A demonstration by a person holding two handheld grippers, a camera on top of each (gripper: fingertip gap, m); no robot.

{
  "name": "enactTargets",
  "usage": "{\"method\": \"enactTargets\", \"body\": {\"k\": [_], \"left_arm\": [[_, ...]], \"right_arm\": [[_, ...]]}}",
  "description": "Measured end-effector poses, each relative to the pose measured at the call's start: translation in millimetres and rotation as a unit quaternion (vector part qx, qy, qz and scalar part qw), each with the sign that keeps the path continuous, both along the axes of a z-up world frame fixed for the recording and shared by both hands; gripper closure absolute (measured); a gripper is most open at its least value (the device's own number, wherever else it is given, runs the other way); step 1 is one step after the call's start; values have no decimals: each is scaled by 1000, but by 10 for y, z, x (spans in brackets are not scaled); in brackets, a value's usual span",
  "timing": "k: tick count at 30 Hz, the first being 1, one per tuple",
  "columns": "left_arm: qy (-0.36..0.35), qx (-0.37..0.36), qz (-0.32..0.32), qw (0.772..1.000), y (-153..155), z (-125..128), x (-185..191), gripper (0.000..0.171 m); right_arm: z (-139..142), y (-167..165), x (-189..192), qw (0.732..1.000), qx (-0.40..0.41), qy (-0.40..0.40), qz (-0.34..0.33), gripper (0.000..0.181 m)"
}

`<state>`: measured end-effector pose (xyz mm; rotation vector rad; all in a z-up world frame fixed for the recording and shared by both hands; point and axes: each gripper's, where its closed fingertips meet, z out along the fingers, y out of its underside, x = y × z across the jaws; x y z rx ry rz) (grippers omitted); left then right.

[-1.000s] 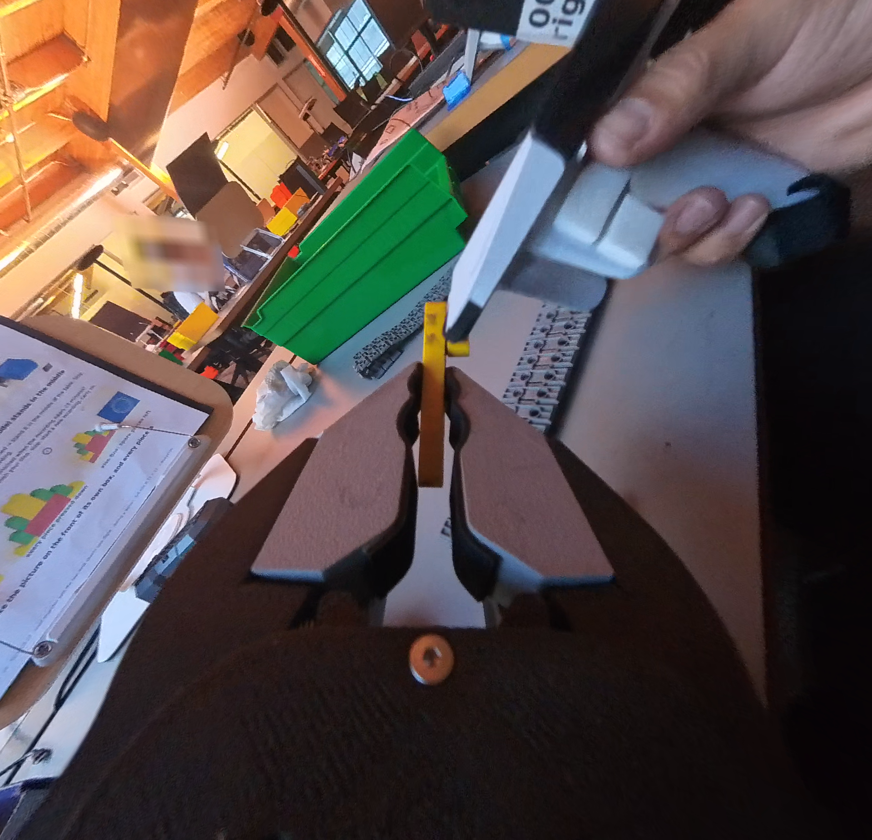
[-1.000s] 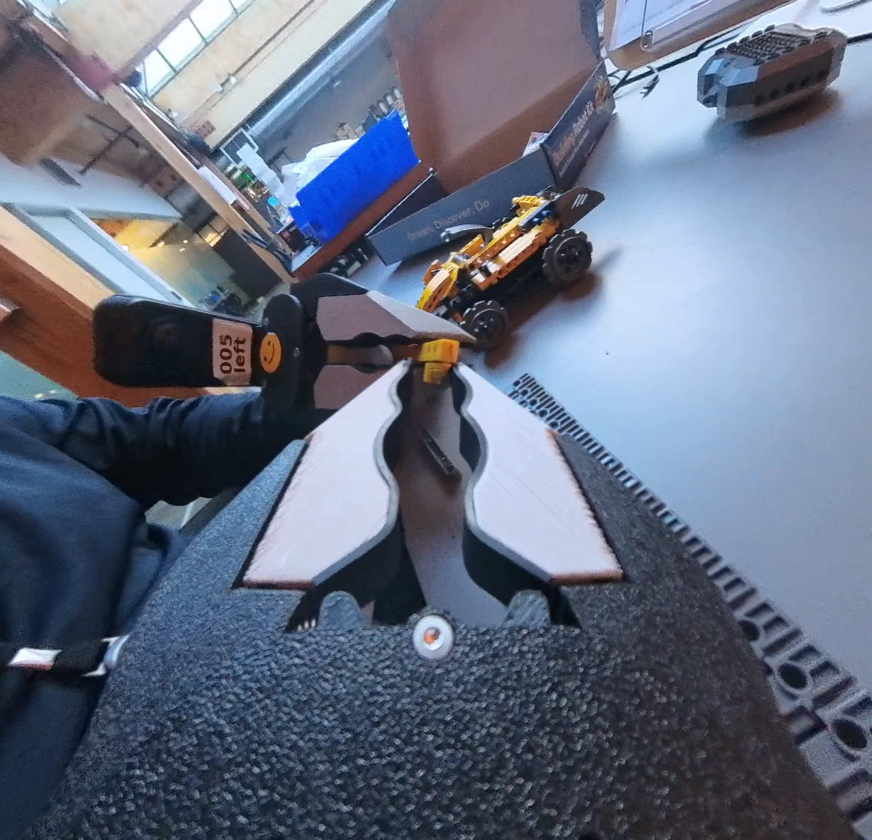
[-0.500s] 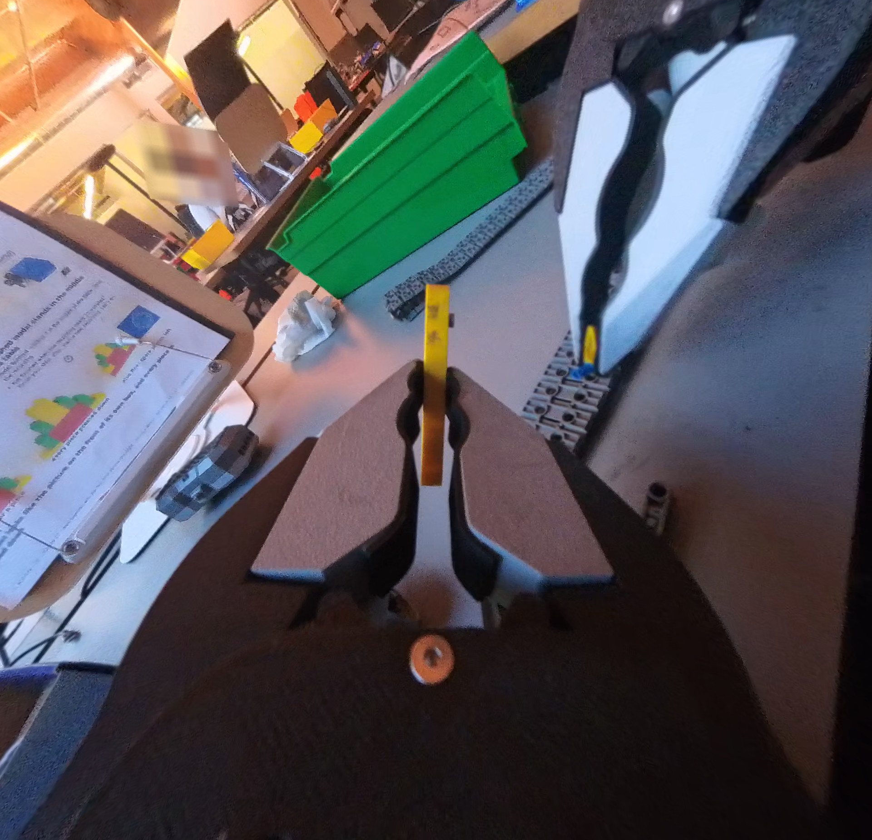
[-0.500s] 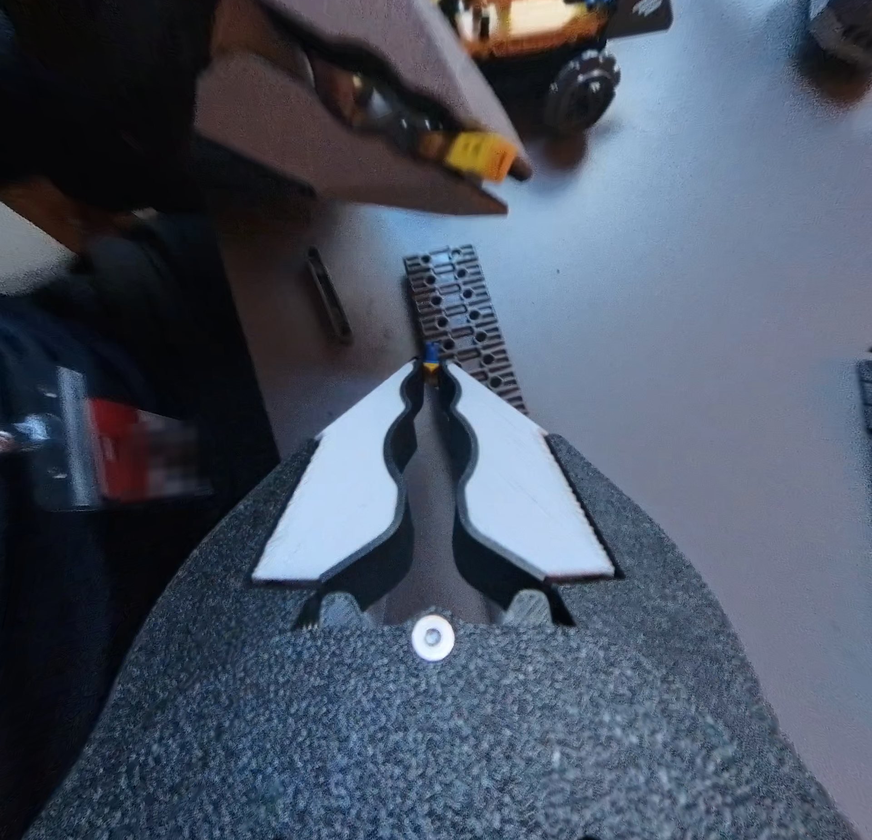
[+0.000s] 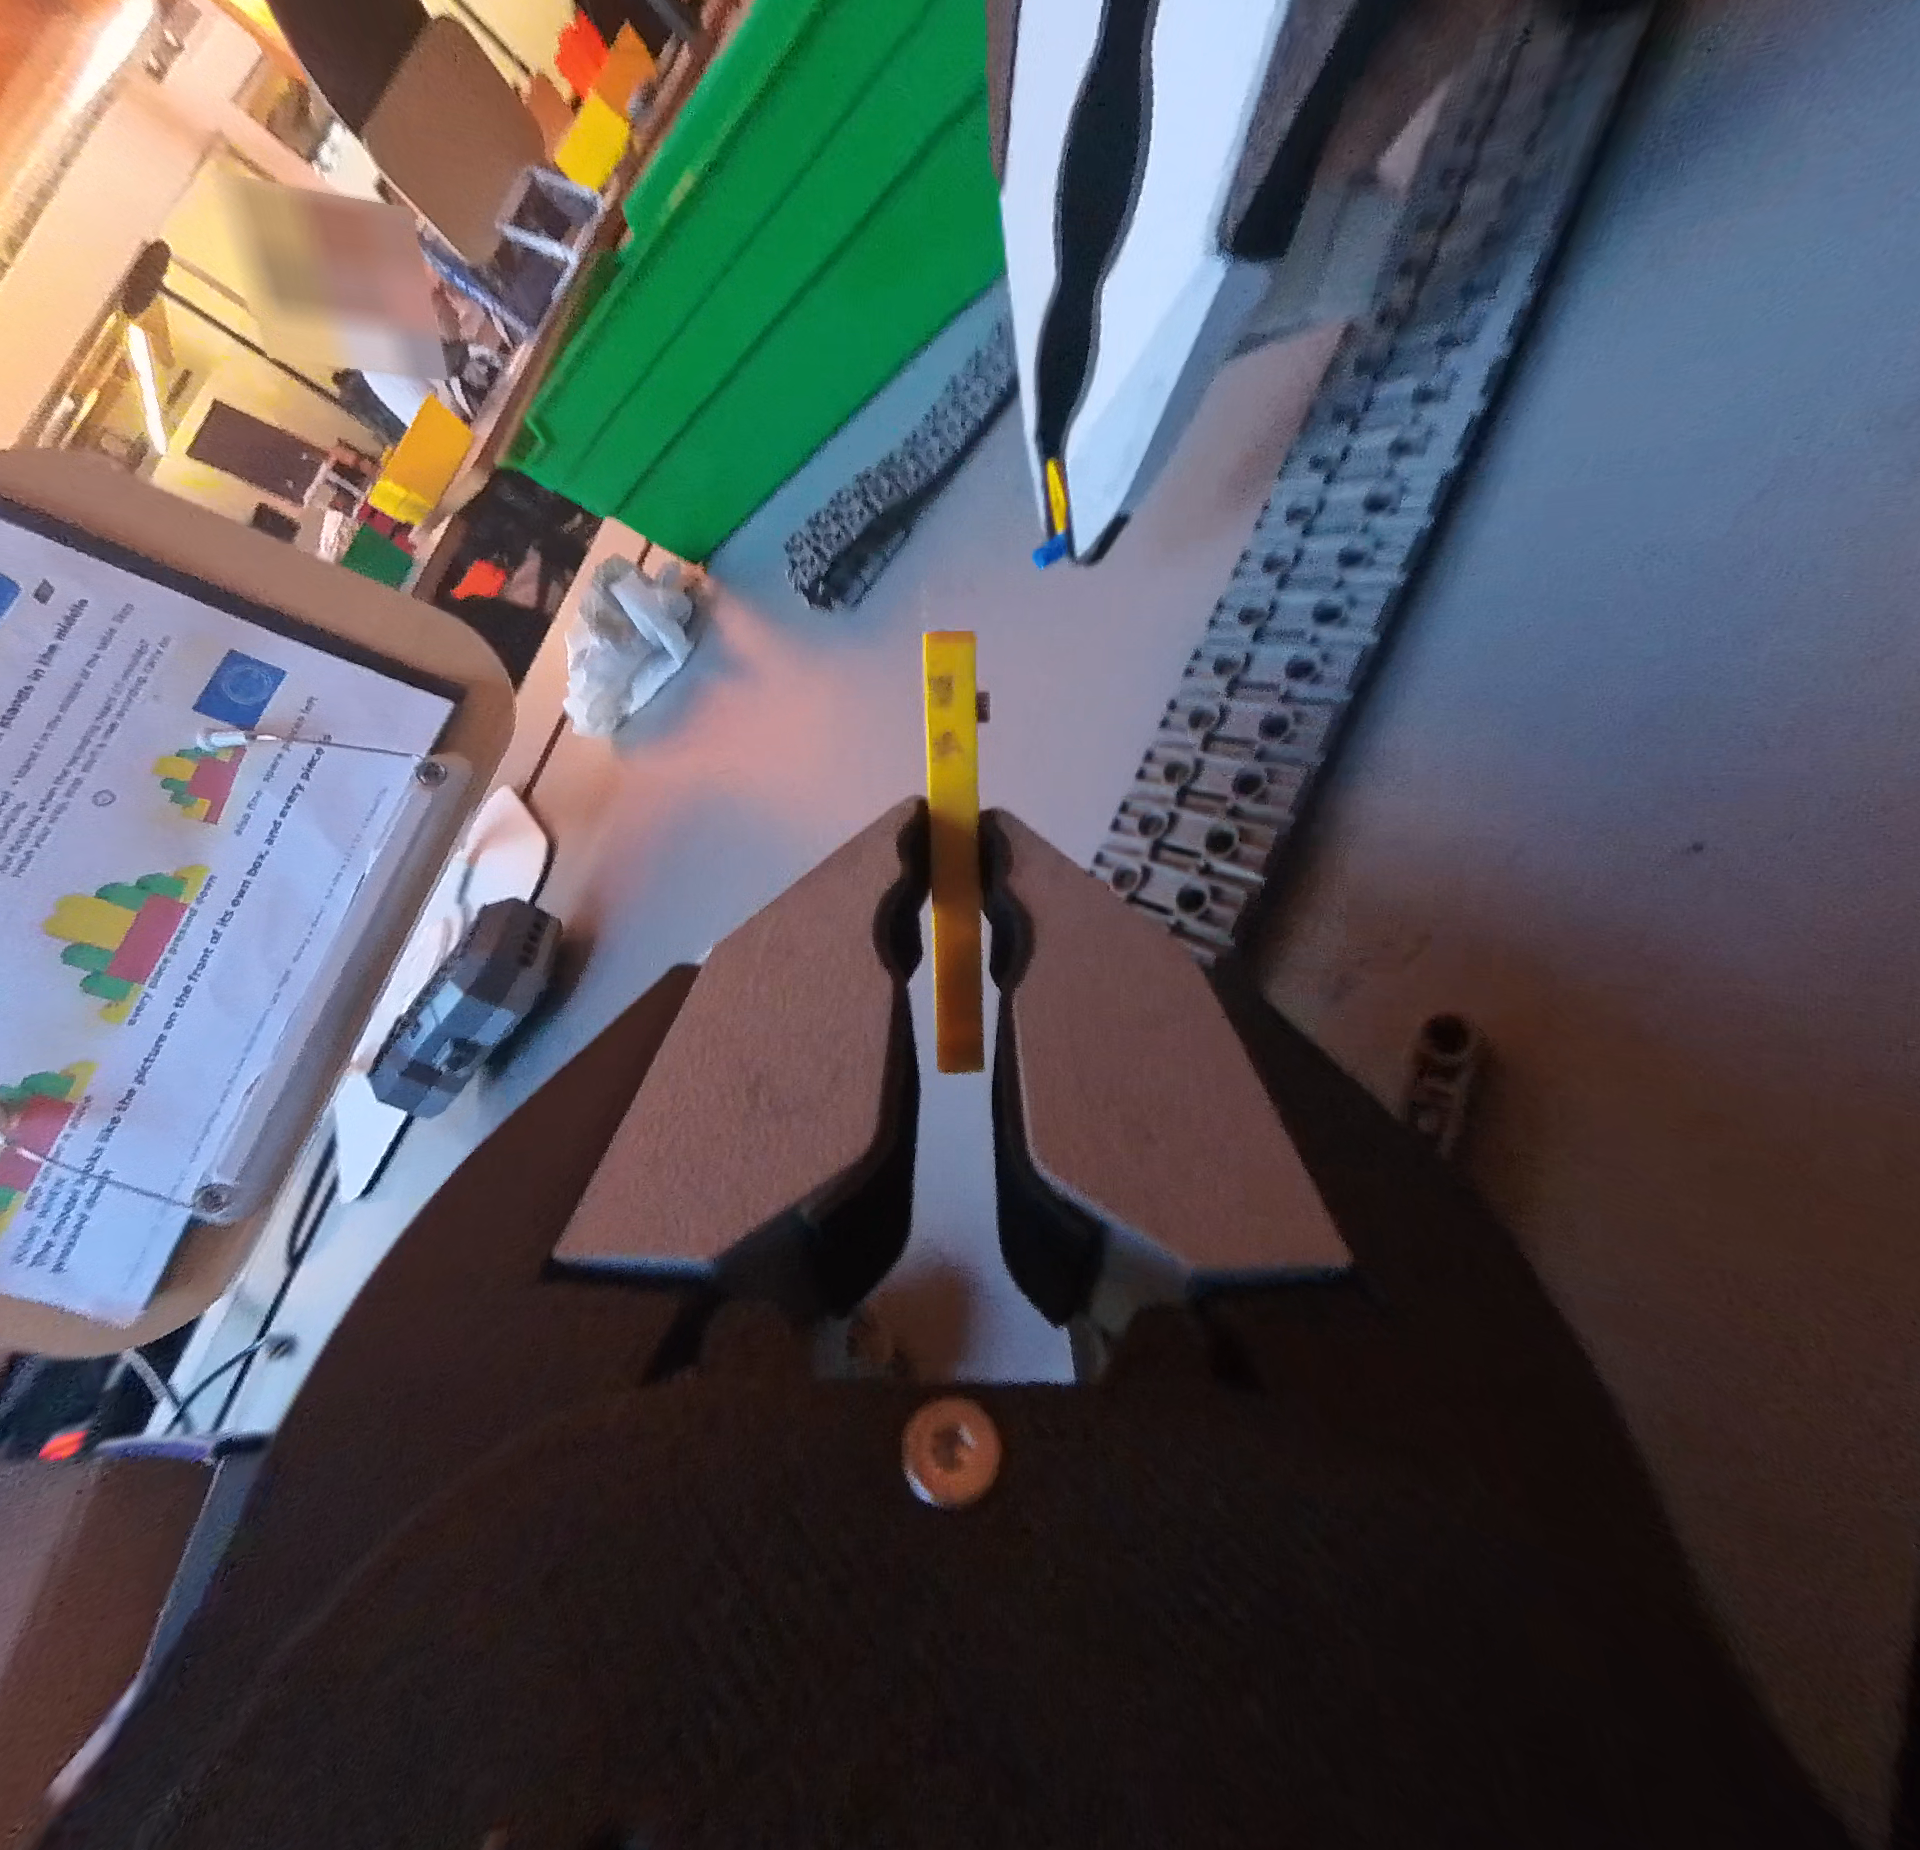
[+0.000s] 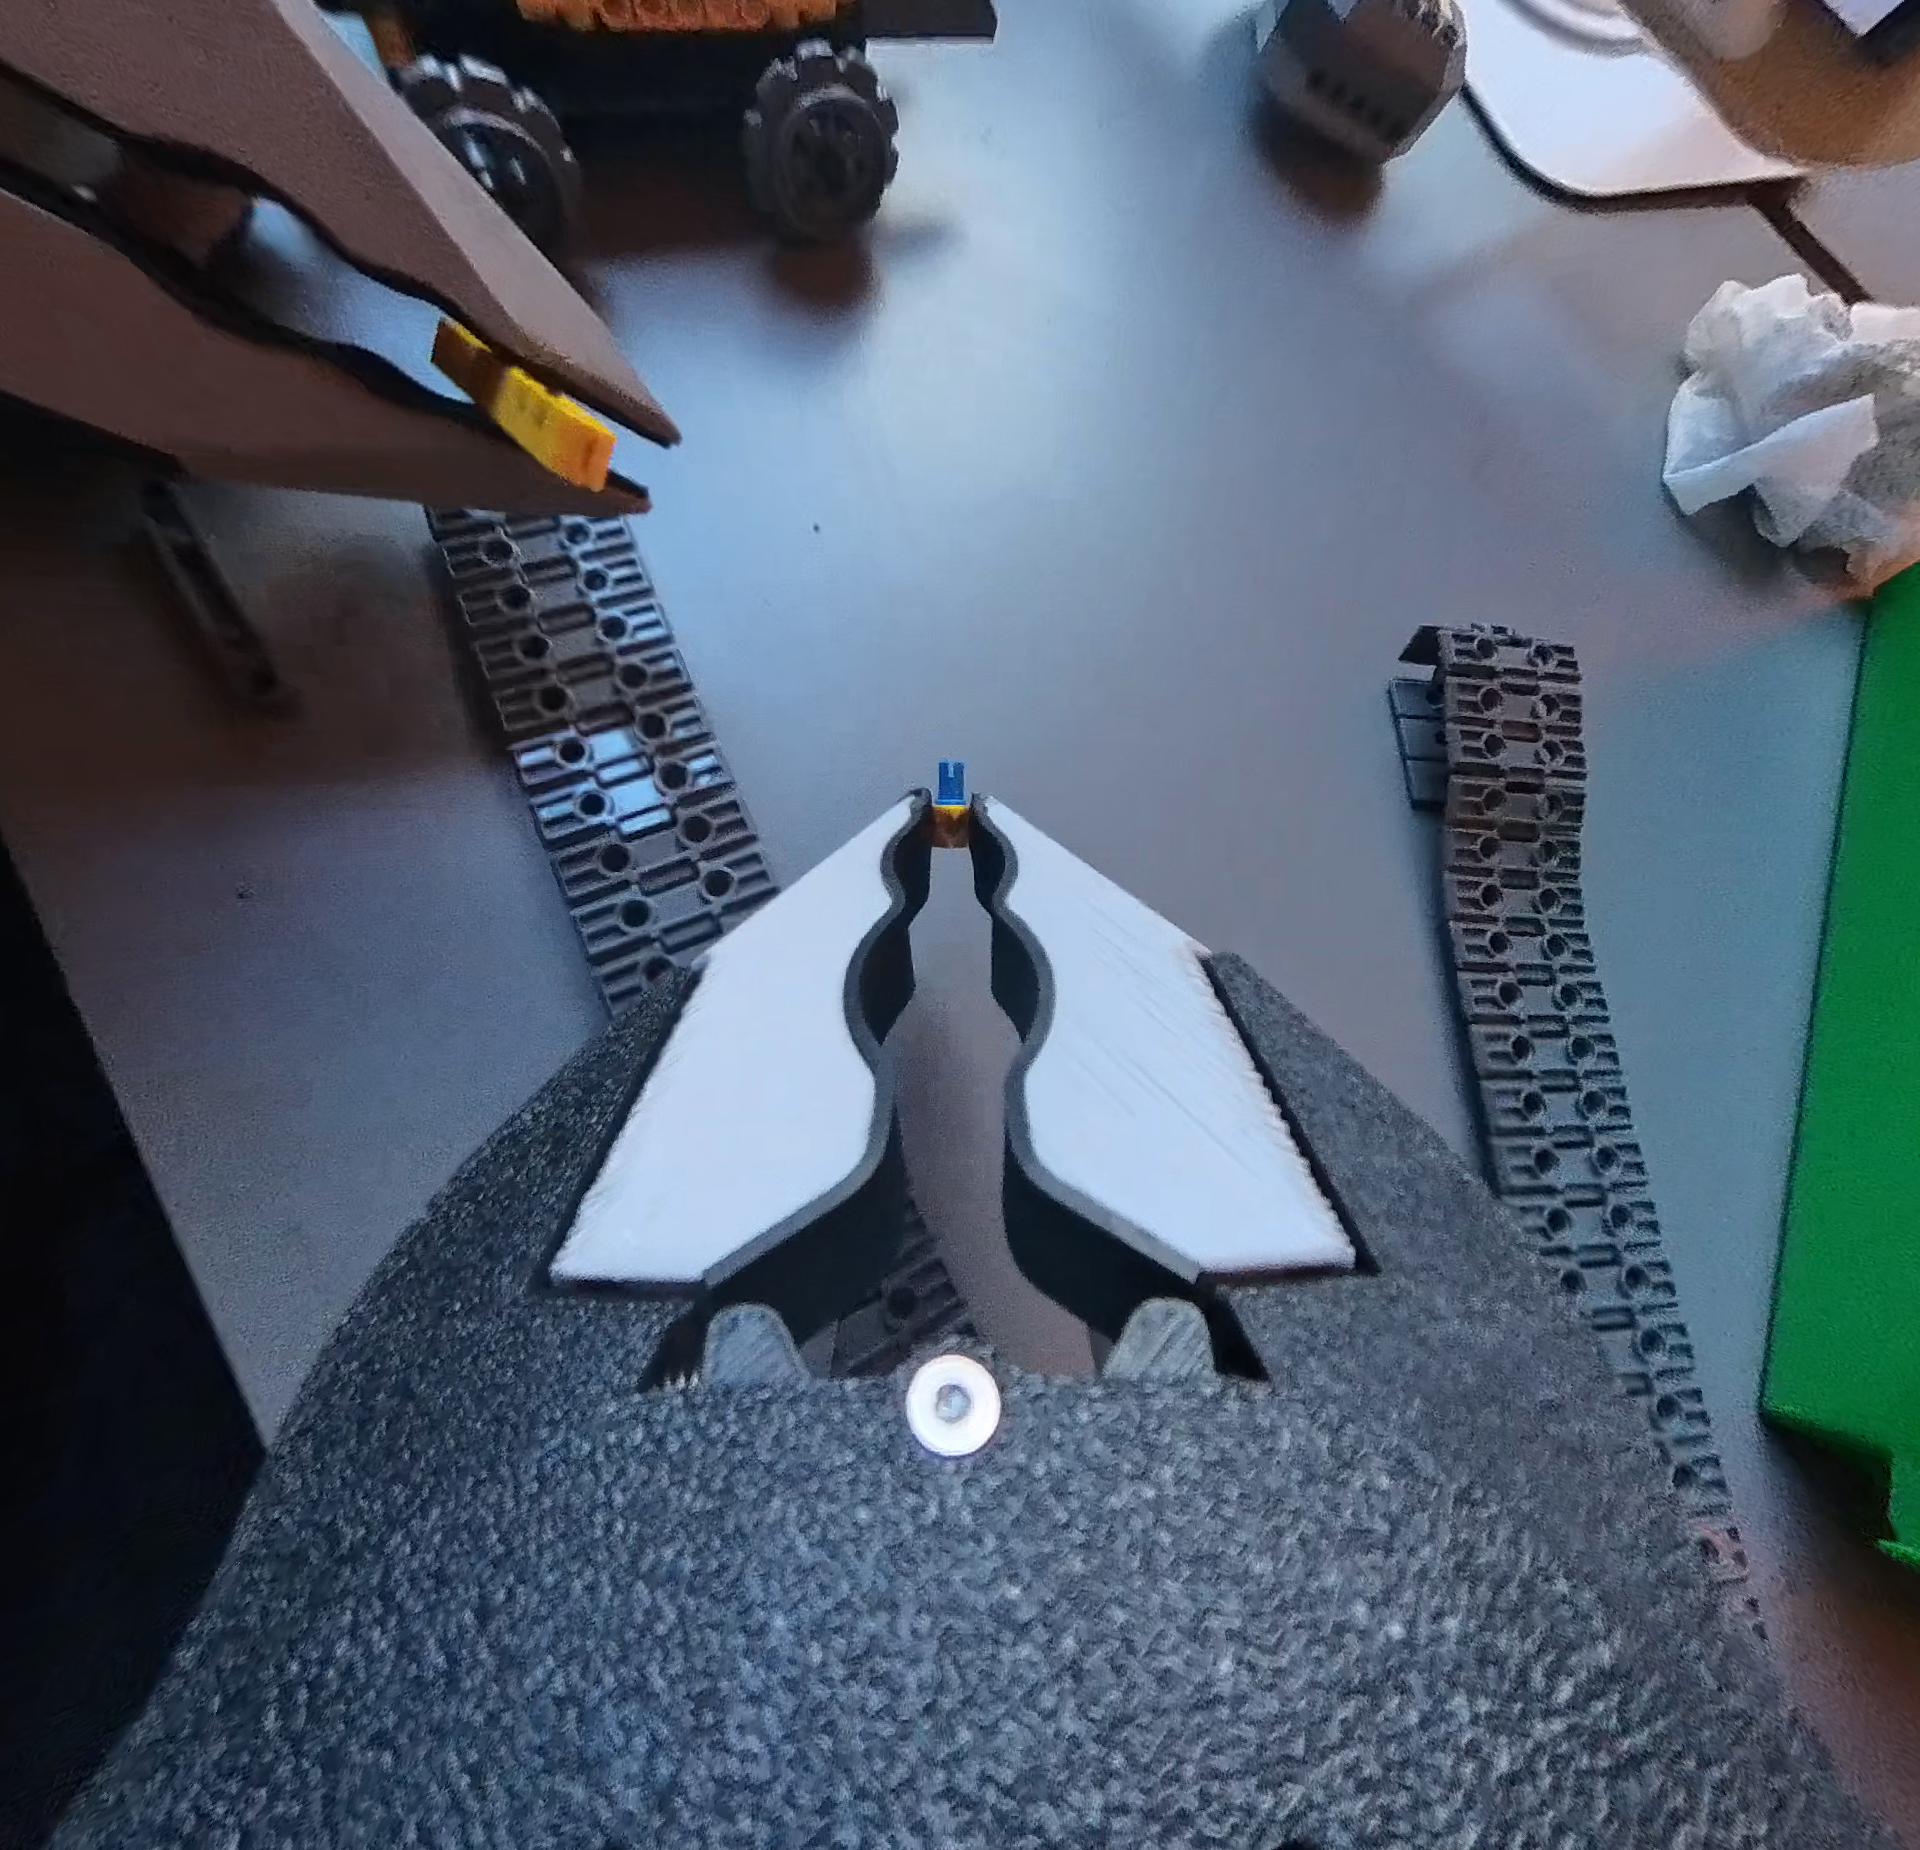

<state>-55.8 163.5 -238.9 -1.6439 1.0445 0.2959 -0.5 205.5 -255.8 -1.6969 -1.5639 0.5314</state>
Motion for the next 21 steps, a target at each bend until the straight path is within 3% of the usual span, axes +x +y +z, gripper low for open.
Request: {"method": "enactTargets", "body": {"k": [6, 12, 16, 19, 21], "left_arm": [[62, -55, 32, 996, 111, -258, -19, 165], [-29, -119, 25, 992, 126, -198, 19, 135], [-74, -132, 2, 988, 65, -76, 4, 137], [-125, -136, -49, 981, -19, 103, 173, 139], [-150, -116, -71, 979, -26, 268, 261, 138]], "right_arm": [[174, 2, 13, 998, 9, 64, 11, 177], [355, -141, -16, 985, 89, 125, 72, 177], [460, -259, -25, 974, 115, 165, 100, 178], [739, -337, -25, 958, 48, 265, 101, 178], [879, -320, -37, 941, -85, 320, 78, 178]]}}
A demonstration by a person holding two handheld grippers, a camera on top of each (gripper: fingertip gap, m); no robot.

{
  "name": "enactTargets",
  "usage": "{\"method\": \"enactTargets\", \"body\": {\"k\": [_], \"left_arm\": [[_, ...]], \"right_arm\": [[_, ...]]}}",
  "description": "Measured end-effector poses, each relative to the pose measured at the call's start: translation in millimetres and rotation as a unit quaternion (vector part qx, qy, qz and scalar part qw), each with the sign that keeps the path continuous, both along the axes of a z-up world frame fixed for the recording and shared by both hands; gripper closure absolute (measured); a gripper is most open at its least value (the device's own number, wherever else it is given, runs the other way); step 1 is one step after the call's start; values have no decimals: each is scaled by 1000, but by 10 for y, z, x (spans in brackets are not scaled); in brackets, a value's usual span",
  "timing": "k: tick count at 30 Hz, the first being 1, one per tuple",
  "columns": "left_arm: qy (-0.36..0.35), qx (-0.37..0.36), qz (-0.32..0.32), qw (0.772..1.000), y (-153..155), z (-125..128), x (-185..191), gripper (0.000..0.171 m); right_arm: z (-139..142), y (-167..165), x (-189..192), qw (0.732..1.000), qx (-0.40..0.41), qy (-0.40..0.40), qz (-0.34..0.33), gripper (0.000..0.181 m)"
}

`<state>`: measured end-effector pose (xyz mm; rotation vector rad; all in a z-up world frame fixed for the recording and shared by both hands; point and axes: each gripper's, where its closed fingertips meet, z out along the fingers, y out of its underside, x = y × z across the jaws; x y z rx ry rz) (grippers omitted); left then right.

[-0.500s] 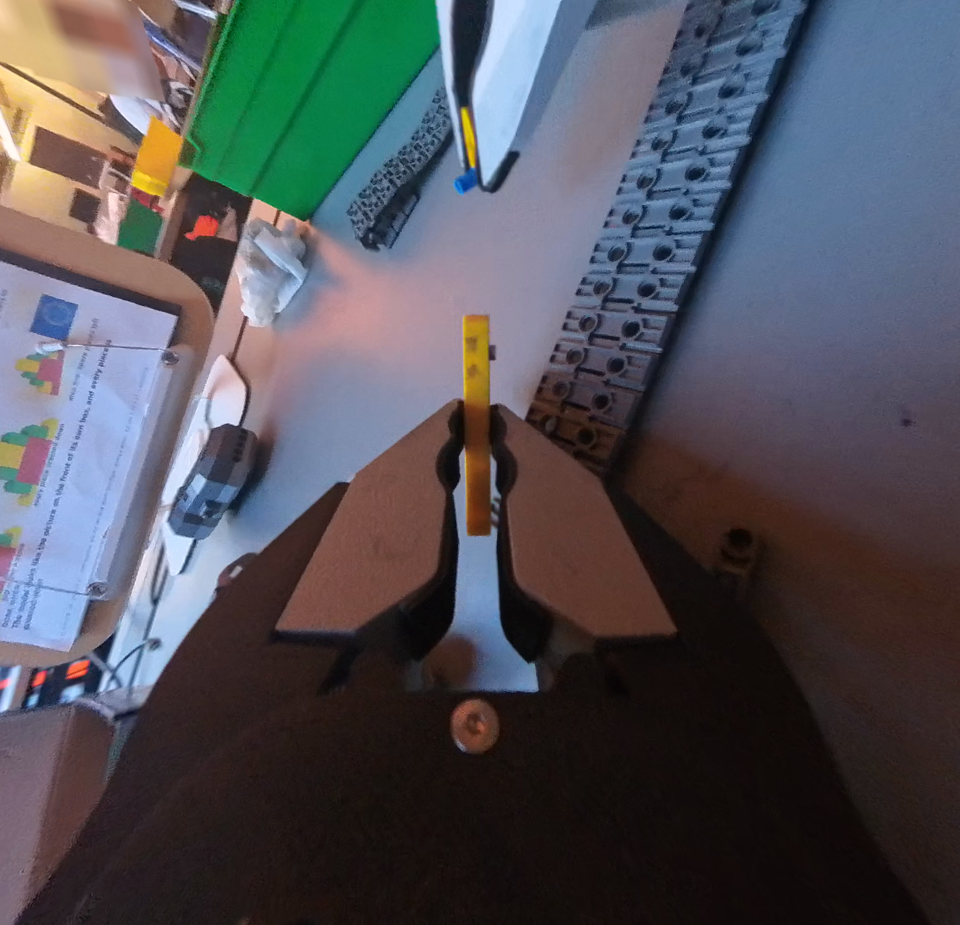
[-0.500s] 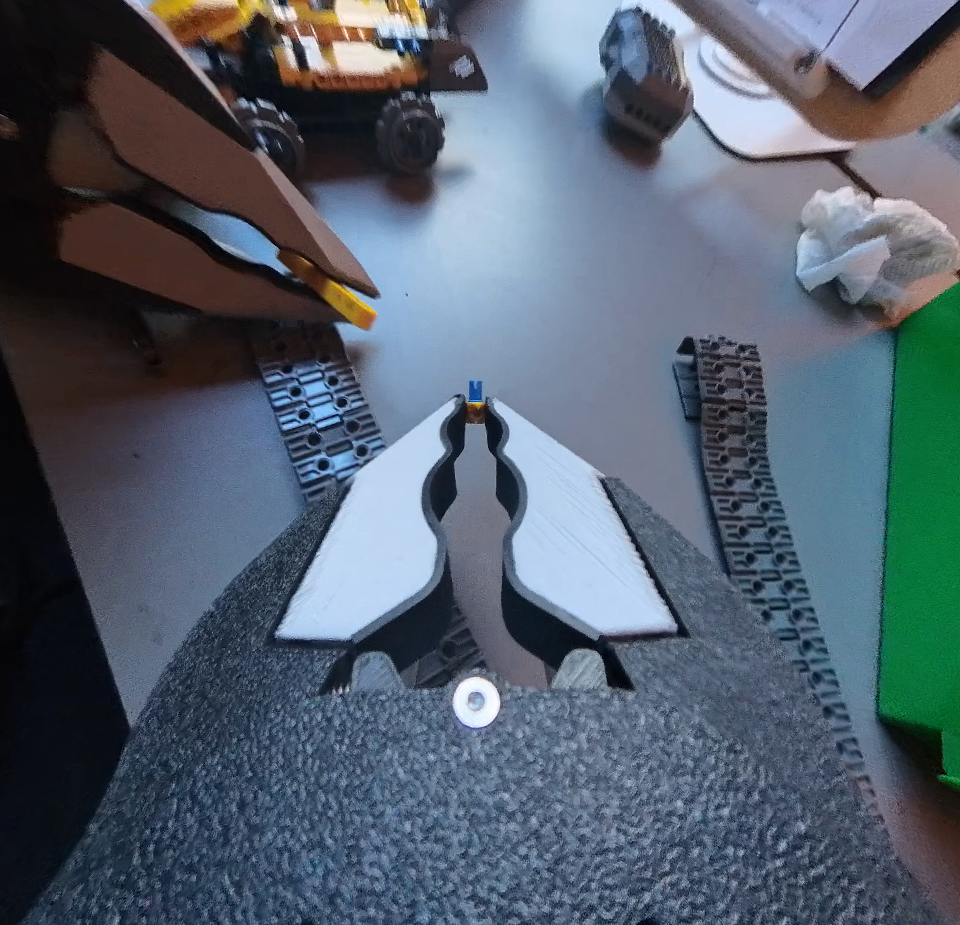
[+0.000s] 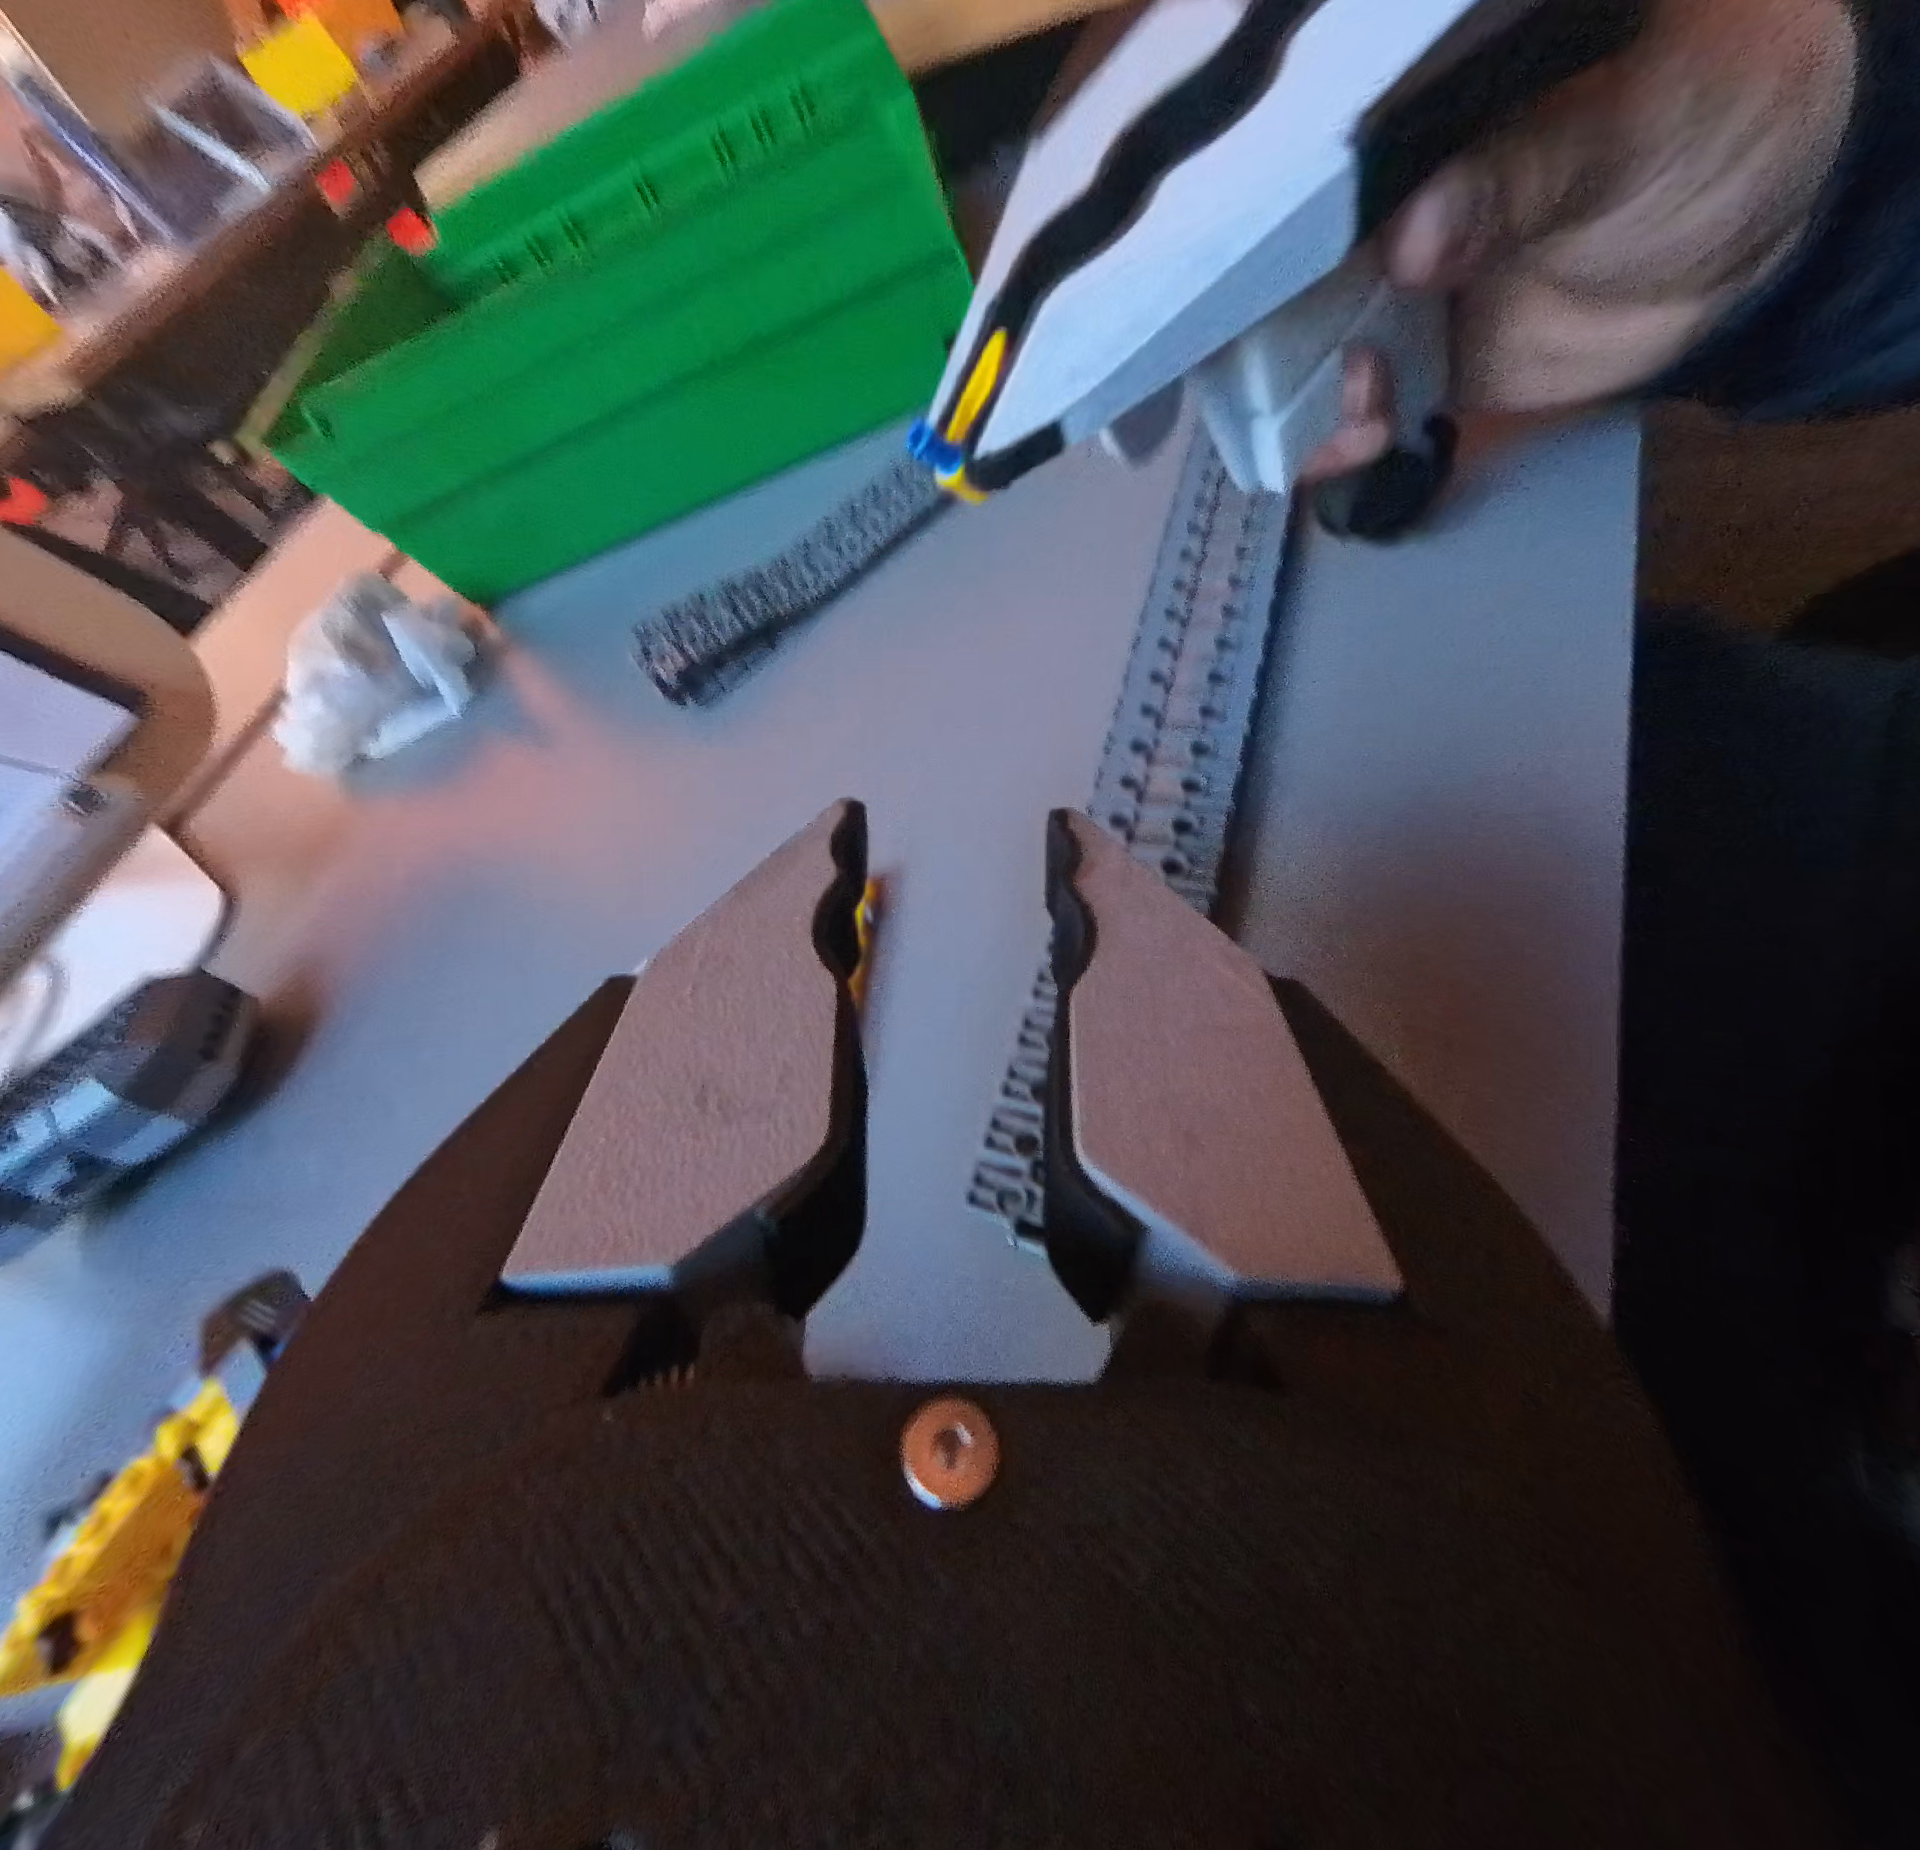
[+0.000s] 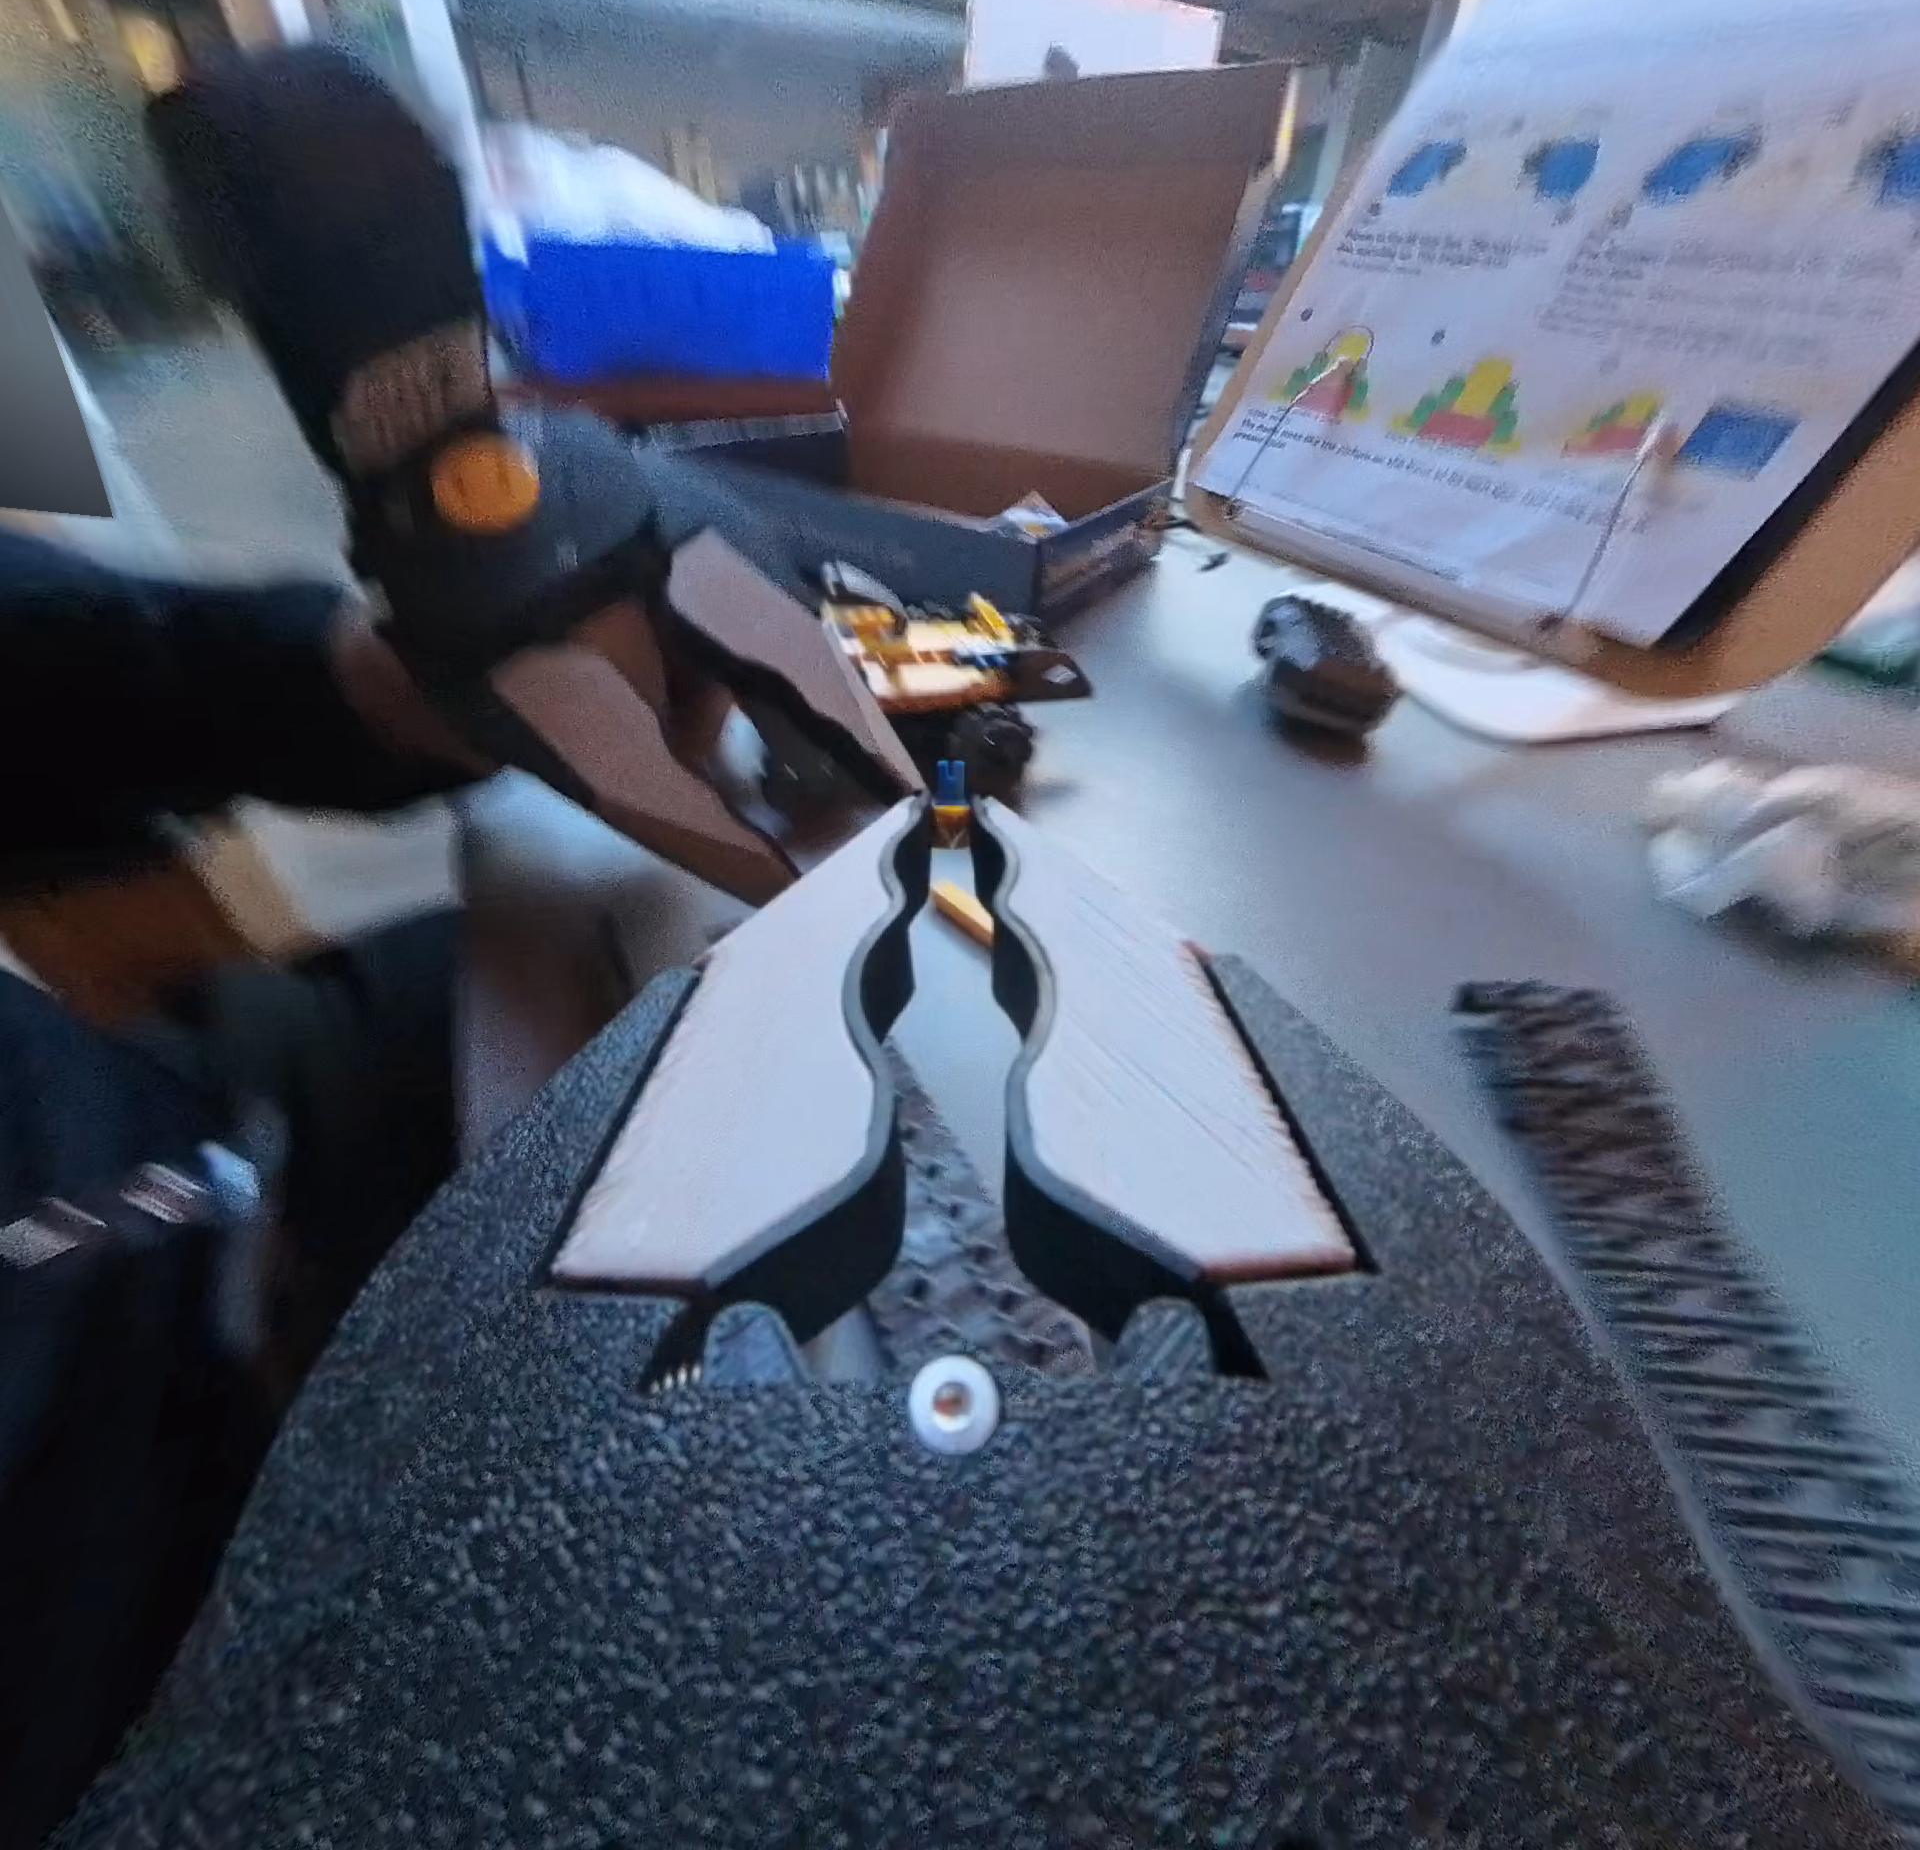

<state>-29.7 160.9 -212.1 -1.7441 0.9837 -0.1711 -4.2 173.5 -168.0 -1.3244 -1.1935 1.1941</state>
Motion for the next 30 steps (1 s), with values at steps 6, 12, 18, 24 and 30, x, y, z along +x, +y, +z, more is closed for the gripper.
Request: {"method": "enactTargets", "body": {"k": [6, 12, 18, 24, 30], "left_arm": [[2, 76, -8, 997, 111, 282, 188, 143], [-61, 65, -9, 996, 207, 543, 248, 143], [-117, -2, -7, 993, 181, 503, 223, 147], [-232, -127, -69, 962, -24, 529, 275, 148], [-300, -144, -128, 934, -189, 675, 289, 157]], "right_arm": [[286, 66, -30, 893, -426, 95, 108, 178], [267, -53, -92, 842, -511, 78, 153, 179], [263, 20, -79, 887, -433, 112, 116, 178], [305, -96, -14, 960, -234, 125, 94, 179], [326, -277, 18, 958, -211, 131, 146, 178]]}}
